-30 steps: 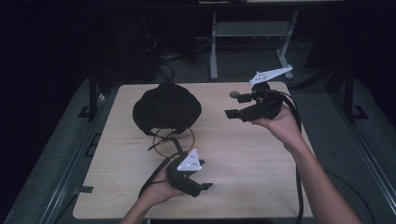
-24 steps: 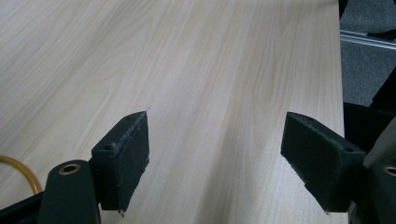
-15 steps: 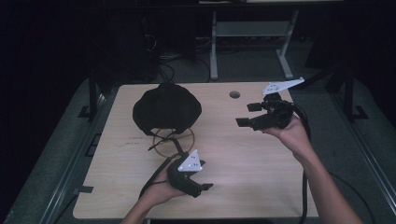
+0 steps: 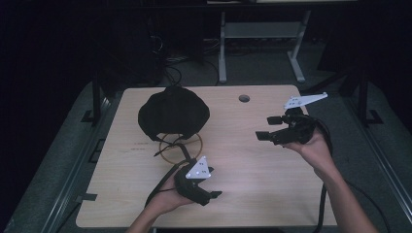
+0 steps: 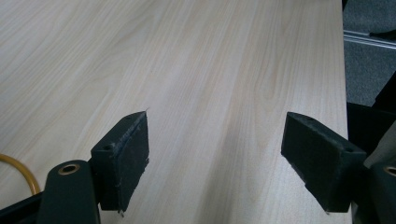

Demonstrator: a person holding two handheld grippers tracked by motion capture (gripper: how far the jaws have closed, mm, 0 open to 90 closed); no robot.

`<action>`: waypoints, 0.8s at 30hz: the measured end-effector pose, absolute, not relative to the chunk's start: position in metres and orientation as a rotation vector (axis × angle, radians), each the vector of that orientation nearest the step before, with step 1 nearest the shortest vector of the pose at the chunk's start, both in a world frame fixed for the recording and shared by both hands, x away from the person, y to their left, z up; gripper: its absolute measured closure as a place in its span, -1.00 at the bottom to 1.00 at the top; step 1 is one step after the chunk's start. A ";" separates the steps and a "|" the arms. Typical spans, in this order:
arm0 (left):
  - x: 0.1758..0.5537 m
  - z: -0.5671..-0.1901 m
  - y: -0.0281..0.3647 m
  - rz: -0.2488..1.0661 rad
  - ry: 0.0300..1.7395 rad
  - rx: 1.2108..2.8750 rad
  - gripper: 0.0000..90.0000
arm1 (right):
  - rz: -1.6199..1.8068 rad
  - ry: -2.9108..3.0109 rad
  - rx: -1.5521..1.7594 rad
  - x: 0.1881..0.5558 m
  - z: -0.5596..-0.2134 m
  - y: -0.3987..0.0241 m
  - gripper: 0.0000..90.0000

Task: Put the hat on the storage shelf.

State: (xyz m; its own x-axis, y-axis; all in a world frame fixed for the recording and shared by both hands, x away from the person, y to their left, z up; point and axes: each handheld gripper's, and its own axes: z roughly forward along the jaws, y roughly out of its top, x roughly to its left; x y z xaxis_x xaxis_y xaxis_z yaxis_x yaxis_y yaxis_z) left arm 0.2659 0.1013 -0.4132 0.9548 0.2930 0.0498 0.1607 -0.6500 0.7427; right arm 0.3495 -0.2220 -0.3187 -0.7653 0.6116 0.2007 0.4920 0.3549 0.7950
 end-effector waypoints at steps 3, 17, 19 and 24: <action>0.266 -0.413 0.101 0.208 0.318 2.289 -0.49 | 1.384 2.472 1.023 0.348 -0.322 -0.226 -0.57; 0.265 -0.416 0.099 0.201 0.328 2.293 -0.49 | 1.390 2.451 1.083 0.338 -0.342 -0.247 -0.58; 0.265 -0.417 0.099 0.206 0.325 2.294 -0.50 | 1.389 2.450 1.093 0.337 -0.344 -0.250 -0.59; 0.265 -0.417 0.099 0.207 0.327 2.294 -0.50 | 1.381 2.452 1.115 0.334 -0.350 -0.256 -0.59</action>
